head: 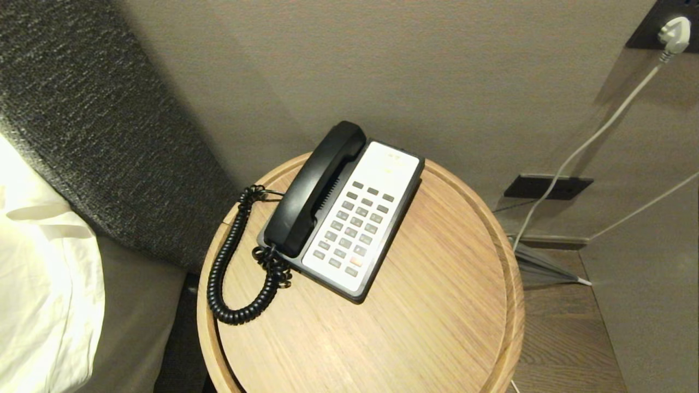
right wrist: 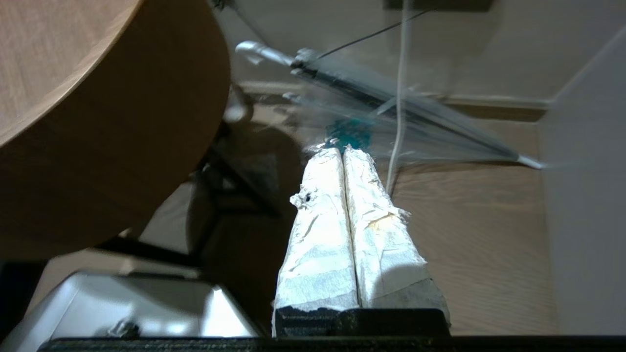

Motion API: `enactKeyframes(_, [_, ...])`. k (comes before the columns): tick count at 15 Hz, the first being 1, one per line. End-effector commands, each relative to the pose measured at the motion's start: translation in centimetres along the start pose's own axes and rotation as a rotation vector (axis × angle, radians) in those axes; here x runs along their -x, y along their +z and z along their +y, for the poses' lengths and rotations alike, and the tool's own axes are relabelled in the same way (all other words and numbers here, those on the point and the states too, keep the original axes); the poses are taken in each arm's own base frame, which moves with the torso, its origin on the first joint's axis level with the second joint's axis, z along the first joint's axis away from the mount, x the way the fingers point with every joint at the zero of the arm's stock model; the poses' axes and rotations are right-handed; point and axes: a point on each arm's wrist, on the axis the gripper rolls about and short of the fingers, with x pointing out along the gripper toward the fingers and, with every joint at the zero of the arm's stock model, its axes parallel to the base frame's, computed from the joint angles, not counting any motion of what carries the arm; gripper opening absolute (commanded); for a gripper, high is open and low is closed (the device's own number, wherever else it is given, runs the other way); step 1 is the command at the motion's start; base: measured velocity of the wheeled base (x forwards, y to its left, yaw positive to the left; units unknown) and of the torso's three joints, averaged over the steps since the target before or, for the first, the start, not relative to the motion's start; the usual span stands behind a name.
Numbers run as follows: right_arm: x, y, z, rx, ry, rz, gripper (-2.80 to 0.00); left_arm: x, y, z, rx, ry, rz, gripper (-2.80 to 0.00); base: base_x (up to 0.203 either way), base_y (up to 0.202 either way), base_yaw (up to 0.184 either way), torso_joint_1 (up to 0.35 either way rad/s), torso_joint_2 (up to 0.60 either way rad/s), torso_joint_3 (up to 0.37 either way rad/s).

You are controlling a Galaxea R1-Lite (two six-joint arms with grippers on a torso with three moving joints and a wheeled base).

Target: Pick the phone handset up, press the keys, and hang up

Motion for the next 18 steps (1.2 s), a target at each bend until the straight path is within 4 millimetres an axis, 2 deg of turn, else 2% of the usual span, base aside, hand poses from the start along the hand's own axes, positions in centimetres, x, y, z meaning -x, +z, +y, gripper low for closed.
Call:
enactKeyframes(1, [0.3,-0.3,0.0,-0.085,-0.019,-0.040,-2.80,-0.2,-1.1,0.0,0.000,0.000,0.039,-2.80,0.000,0.000,0.000,0.000,0.00,0.000])
enactKeyframes(4, [0.4,-0.1,0.3,-0.114,0.118,-0.060,-2.80,-0.2,-1.1,0.0,0.000,0.000,0.039,-2.80,0.000,0.000,0.000,0.000,0.00,0.000])
enactKeyframes(8, [0.6,-0.5,-0.1,-0.167,-0.057,0.022,-2.80,-0.2,-1.1,0.0,-0.002,0.000,0.039,-2.80,0.000,0.000,0.000,0.000,0.00,0.000])
enactKeyframes(10, [0.7,-0.5,-0.2,-0.122,-0.126,0.016,-2.80,-0.2,-1.1,0.0,-0.001,0.000,0.039,-2.80,0.000,0.000,0.000,0.000,0.00,0.000])
enactKeyframes(12, [0.6,-0.9,-0.2,-0.010,-0.118,0.038,-2.80,-0.2,-1.1,0.0,0.000,0.000,0.039,-2.80,0.000,0.000,0.000,0.000,0.00,0.000])
enactKeyframes(18, [0.4,-1.2,-0.2,-0.007,-0.108,0.049,-2.80,-0.2,-1.1,0.0,0.000,0.000,0.039,-2.80,0.000,0.000,0.000,0.000,0.00,0.000])
